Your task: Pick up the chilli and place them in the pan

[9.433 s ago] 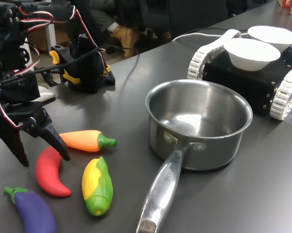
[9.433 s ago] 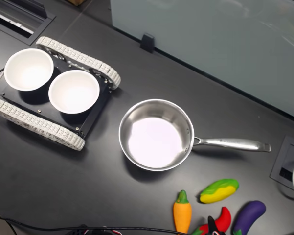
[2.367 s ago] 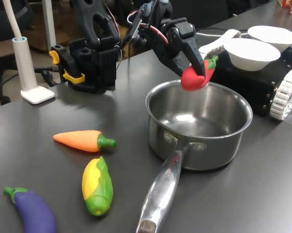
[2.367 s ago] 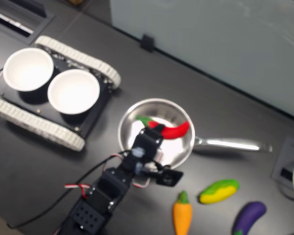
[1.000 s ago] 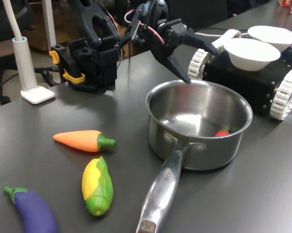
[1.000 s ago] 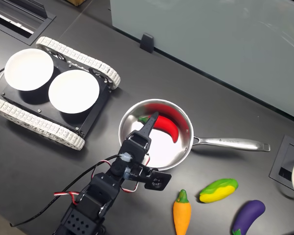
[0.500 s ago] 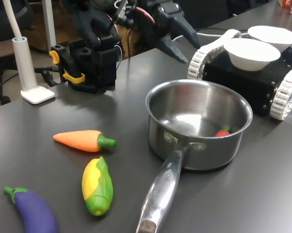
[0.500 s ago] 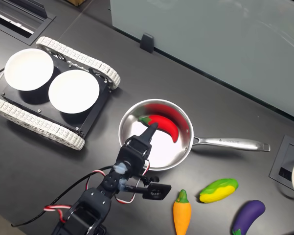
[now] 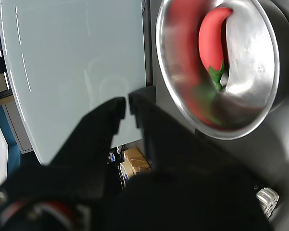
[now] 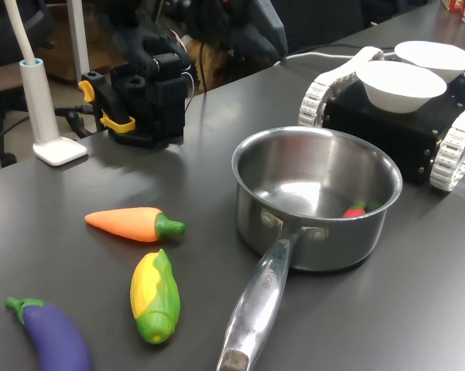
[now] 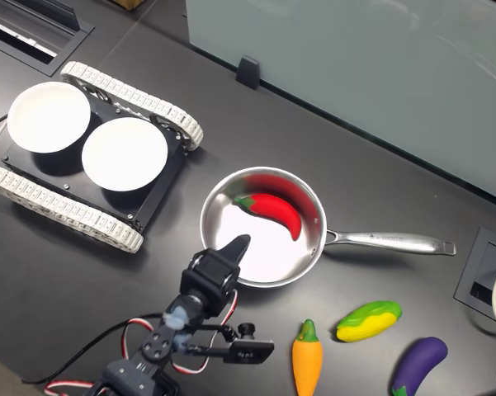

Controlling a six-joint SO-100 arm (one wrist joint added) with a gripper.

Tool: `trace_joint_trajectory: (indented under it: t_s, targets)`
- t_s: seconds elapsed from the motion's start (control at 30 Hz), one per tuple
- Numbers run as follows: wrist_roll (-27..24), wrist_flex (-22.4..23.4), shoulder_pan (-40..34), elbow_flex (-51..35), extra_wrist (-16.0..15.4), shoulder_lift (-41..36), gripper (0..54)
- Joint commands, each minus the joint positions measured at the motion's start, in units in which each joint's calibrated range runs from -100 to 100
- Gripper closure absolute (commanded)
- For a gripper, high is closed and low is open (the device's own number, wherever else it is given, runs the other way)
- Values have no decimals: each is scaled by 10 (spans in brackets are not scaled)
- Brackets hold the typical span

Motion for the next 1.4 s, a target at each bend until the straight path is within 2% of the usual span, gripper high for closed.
trace_joint_trajectory:
  t_s: [0.0,0.27,0.5,0.63,0.77,1.0,1.17,1.37]
  targets:
    - [5,34,12,-59,-3,-55,534]
    - [14,76,21,23,-14,-142,534]
    - [19,87,45,122,-22,-197,534]
    - [18,83,65,166,-22,-197,534]
    - [11,59,72,213,-23,-197,534]
    - [14,41,72,292,-43,-197,534]
    - [13,51,63,336,-52,-196,534]
    - [9,73,45,359,-82,-196,534]
